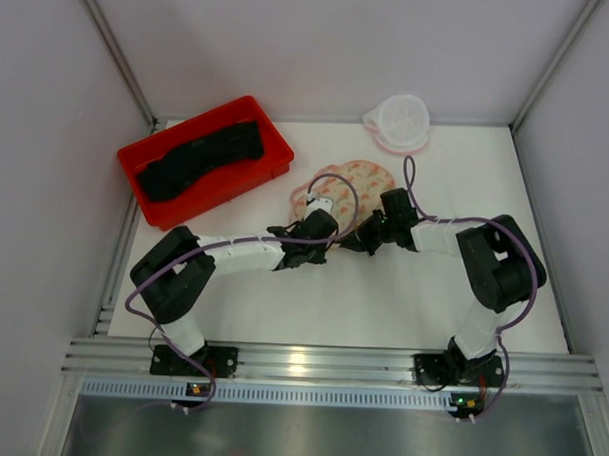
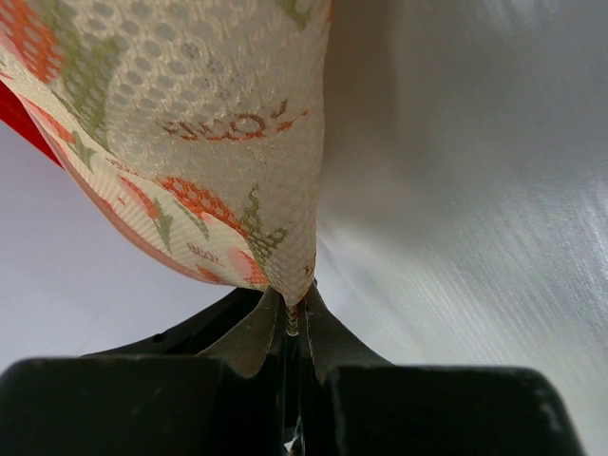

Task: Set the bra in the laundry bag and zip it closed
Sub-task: Zip the zipper on the laundry bag.

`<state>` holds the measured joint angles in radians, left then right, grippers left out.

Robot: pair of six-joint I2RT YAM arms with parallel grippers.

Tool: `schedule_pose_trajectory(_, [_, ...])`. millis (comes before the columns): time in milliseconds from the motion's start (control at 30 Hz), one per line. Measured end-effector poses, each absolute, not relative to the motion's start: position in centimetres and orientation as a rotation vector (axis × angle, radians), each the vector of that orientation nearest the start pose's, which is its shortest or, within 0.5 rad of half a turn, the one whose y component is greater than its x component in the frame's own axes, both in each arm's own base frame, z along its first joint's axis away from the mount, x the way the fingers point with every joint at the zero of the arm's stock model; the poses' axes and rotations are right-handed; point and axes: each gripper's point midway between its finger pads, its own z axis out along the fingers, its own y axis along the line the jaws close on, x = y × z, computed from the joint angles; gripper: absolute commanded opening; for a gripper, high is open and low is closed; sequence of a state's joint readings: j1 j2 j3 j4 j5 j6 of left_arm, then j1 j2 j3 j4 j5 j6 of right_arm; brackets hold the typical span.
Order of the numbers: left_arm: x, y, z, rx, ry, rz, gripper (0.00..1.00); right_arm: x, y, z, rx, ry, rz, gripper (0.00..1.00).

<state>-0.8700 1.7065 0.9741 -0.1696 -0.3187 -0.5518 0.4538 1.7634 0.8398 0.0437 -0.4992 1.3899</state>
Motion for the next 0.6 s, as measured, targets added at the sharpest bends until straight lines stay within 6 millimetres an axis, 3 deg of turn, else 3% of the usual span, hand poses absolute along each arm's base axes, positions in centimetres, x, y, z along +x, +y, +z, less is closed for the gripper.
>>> schedule_pose_trajectory(267, [29.1, -28.1, 3.9, 0.236, 2.413, -0.238, 0.09, 30.2, 28.1, 4.9, 1.043, 2.644, 1.261, 0.0])
schedule_pose_trajectory(333, [29.1, -28.0, 3.9, 0.232, 2.416, -0.237, 0.01, 30.3, 28.2, 5.0, 1.039, 2.64, 1.266, 0.0])
schedule_pose_trajectory(600, [28.9, -27.5, 3.2, 0.243, 2.429, -0.248, 0.0, 30.2, 28.2, 5.0, 1.021, 2.642, 1.265, 0.0])
